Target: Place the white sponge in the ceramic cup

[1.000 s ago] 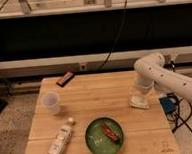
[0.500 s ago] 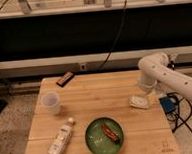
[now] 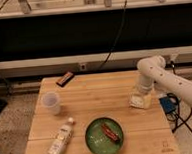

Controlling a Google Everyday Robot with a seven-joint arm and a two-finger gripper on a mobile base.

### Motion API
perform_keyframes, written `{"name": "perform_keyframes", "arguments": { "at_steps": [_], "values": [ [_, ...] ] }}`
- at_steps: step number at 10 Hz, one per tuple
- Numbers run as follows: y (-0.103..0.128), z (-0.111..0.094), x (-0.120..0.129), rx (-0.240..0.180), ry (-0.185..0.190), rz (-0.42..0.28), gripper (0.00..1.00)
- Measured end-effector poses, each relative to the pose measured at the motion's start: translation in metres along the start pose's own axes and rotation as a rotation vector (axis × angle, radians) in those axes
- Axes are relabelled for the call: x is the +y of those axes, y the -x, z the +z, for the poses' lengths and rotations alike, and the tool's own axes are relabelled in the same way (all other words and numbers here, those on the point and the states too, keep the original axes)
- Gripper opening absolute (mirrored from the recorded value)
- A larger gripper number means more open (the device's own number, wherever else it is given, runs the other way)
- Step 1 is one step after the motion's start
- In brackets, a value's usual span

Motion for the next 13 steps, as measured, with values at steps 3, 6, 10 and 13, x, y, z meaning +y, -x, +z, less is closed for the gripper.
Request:
{"name": "perform_keyframes", "arguments": {
  "at_steps": [3,6,10,13],
  "values": [
    [-0.004,0.01,0.004,0.006,-0.032,0.077,0.8],
    [-0.01,0.019,0.008,0.022,-0.053,0.125,0.8],
    [-0.016,0.027,0.008,0.046,-0.055,0.141,0.53],
    [-0.019,0.026,0.009,0.053,-0.059,0.144,0.22]
  ]
}}
